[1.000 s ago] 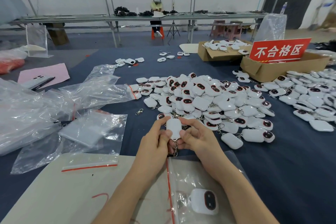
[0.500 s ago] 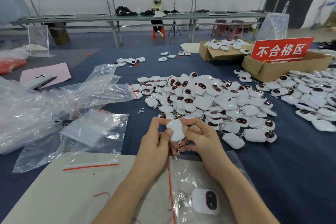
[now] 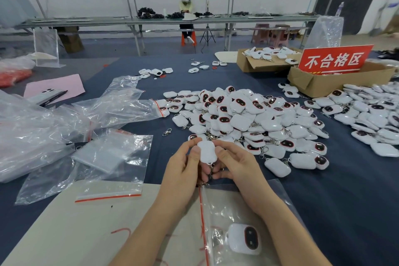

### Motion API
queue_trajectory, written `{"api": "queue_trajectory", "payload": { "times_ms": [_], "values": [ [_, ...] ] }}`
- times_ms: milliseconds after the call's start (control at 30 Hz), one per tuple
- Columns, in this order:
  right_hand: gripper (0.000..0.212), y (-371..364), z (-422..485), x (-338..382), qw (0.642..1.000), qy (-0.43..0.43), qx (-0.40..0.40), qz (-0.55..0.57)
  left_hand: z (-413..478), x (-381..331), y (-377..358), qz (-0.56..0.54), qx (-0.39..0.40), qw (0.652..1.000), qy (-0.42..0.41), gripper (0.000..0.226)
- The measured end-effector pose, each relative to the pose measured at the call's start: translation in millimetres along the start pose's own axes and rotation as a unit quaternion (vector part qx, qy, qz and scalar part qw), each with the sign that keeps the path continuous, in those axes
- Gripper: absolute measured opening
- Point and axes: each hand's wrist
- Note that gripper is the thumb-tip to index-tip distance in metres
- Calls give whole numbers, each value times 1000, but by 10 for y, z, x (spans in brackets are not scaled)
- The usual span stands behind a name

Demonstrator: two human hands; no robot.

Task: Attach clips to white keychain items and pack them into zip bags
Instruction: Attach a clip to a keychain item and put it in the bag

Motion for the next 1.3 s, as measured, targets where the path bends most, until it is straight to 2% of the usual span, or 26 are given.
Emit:
{"api": "queue_trajectory", "payload": {
  "times_ms": [300, 500, 767, 933, 1000, 1133, 1300],
  "values": [
    [25, 2, -23, 15, 999, 5, 30, 10, -7, -9, 9, -61, 15, 998, 22, 24],
    [28, 12, -3, 3, 999, 5, 31, -5, -8, -11, 10, -52, 25, 998, 9, 20],
    [30, 20, 48, -74, 997, 11, 31, -70, -44, -32, 5, -102, 68, 992, -2, 14],
    [32, 16, 39, -63, 998, 13, 34, -59, -49, -32, 2, -104, 74, 992, -11, 14],
    [32, 16, 28, -59, 997, 13, 36, -60, -47, -20, 7, -78, 67, 995, -18, 15],
    [23, 43, 3, -59, 998, 10, 58, -19, -32, 46, 1, 58, 50, 996, -50, 24],
    [17, 62, -6, -57, 998, 14, 66, -17, -44, 56, -7, 105, 48, 991, -73, 30]
  ]
}}
Point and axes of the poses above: each hand's wrist, its own z-axis towards the middle knuckle, its own y-axis out of the back of the hand, x = y × z, and after that the axes turned 3 degrees about z, right-handed
